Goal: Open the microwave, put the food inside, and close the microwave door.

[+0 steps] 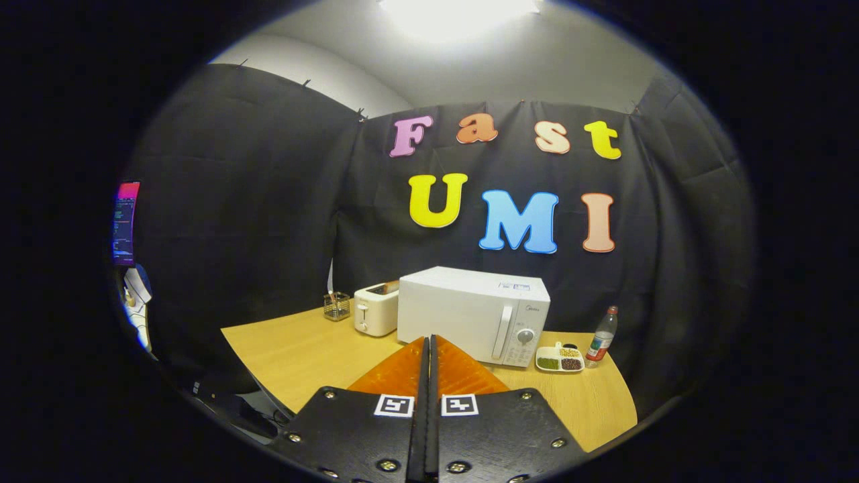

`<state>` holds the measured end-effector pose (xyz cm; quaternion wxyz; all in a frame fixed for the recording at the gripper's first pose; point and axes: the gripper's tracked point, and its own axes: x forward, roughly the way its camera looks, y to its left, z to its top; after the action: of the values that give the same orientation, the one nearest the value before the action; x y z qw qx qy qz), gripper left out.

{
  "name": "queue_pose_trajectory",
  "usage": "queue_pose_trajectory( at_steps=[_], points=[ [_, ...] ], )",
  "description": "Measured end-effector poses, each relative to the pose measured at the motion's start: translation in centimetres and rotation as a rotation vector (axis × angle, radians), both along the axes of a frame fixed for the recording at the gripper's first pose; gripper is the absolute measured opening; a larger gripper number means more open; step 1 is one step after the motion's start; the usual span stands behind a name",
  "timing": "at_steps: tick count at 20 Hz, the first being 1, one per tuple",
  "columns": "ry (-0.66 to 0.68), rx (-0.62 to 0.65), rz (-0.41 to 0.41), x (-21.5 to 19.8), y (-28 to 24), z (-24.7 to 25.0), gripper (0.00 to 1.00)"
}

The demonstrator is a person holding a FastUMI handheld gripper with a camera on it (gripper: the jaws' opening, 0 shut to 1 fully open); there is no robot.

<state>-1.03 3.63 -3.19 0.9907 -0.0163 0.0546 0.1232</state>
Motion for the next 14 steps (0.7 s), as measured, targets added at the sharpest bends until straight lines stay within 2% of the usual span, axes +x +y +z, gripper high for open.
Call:
queue_pose_trajectory(
  at_steps=[2,6,10,11,12,14],
  points=[
    [-0.014,0.064,-0.013,-0.9,0.0,0.8,0.01],
    [-0.051,-0.051,-0.105,-1.7,-2.5,0.5,0.01],
    [-0.034,-0.043,-0.115,-2.8,-3.3,-0.6,0.02],
    [-0.029,-0.033,-0.141,-3.3,-4.1,-0.7,0.04],
    [-0.034,-0.03,-0.172,-3.6,-5.1,-0.7,0.18],
    [-0.039,-0.016,-0.23,-4.0,-6.3,-0.7,0.39]
  ],
)
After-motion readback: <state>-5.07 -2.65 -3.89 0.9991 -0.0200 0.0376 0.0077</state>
